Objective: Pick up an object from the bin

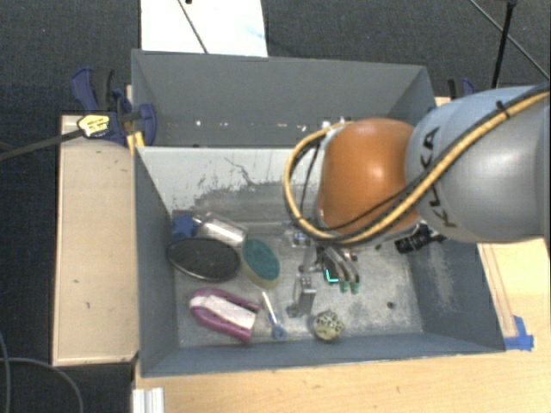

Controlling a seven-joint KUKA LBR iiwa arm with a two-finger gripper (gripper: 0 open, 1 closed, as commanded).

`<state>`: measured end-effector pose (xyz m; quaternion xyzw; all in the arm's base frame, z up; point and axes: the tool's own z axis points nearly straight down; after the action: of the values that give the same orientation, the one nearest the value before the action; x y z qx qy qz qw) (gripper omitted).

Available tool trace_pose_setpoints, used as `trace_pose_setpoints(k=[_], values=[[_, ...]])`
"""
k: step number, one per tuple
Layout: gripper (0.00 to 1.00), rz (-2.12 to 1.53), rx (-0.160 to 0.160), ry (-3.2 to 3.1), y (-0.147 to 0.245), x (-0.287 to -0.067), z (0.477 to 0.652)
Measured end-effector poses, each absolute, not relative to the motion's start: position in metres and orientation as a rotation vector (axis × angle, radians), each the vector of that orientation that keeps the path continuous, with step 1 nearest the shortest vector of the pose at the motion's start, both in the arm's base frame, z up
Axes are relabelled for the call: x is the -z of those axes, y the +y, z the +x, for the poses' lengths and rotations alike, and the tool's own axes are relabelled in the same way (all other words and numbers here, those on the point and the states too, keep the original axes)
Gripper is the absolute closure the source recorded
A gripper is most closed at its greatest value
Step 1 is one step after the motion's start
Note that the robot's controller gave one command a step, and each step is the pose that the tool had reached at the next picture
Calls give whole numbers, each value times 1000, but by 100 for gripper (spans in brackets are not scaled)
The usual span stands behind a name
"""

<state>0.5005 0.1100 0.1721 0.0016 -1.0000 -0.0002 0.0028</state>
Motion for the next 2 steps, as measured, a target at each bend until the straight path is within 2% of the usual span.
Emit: trace_pose_setpoints(k=[1,2], values=[[0,175,2,-3134,169,-113,521],[0,184,2,-3145,108,-70,567]])
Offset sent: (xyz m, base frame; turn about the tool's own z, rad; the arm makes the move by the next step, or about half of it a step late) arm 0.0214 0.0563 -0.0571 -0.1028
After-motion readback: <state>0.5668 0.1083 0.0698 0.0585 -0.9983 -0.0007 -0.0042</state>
